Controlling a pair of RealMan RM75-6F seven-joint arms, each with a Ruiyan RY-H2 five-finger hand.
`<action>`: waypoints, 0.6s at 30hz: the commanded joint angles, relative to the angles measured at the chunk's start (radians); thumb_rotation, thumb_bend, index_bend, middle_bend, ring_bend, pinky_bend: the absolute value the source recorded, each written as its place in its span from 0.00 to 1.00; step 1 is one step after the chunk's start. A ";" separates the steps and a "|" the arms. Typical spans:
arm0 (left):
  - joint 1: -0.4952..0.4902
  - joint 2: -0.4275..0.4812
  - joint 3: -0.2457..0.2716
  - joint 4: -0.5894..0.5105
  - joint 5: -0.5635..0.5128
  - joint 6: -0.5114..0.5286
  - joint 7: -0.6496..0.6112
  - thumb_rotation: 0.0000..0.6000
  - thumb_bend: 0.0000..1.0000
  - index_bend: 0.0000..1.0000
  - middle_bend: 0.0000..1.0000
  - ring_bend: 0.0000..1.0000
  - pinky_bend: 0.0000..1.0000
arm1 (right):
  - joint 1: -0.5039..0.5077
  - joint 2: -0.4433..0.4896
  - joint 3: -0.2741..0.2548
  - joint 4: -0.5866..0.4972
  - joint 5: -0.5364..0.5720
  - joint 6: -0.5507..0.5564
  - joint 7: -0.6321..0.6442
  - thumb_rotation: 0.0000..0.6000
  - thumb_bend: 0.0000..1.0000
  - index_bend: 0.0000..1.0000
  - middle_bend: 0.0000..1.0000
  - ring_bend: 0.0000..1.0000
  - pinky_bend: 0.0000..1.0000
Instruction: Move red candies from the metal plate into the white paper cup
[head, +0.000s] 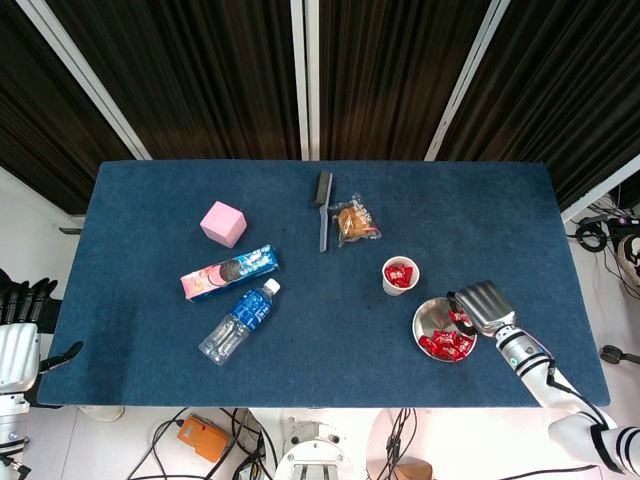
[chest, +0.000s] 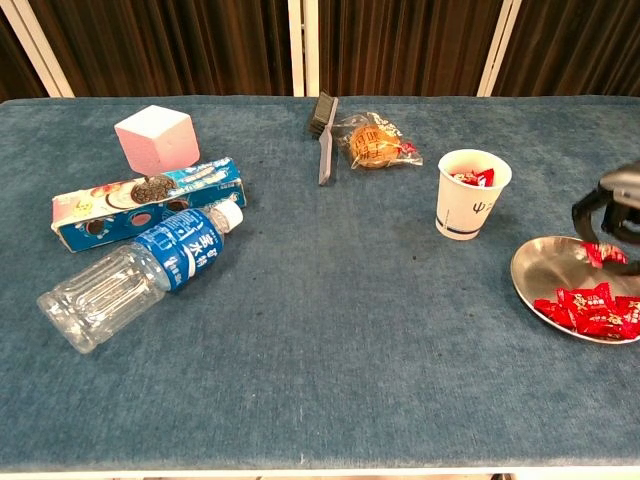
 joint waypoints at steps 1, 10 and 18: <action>-0.001 0.000 -0.001 0.000 0.001 0.001 0.000 1.00 0.00 0.09 0.09 0.00 0.00 | 0.006 0.038 0.050 -0.049 -0.012 0.049 0.048 1.00 0.52 0.65 0.93 1.00 1.00; -0.003 -0.003 -0.002 0.000 0.002 -0.001 -0.003 1.00 0.00 0.09 0.09 0.00 0.00 | 0.111 -0.001 0.168 -0.066 0.020 0.011 0.098 1.00 0.52 0.63 0.93 1.00 1.00; 0.000 -0.003 -0.003 0.006 -0.005 -0.001 -0.005 1.00 0.00 0.09 0.09 0.00 0.00 | 0.194 -0.091 0.197 0.000 0.083 -0.075 0.065 1.00 0.52 0.61 0.93 1.00 1.00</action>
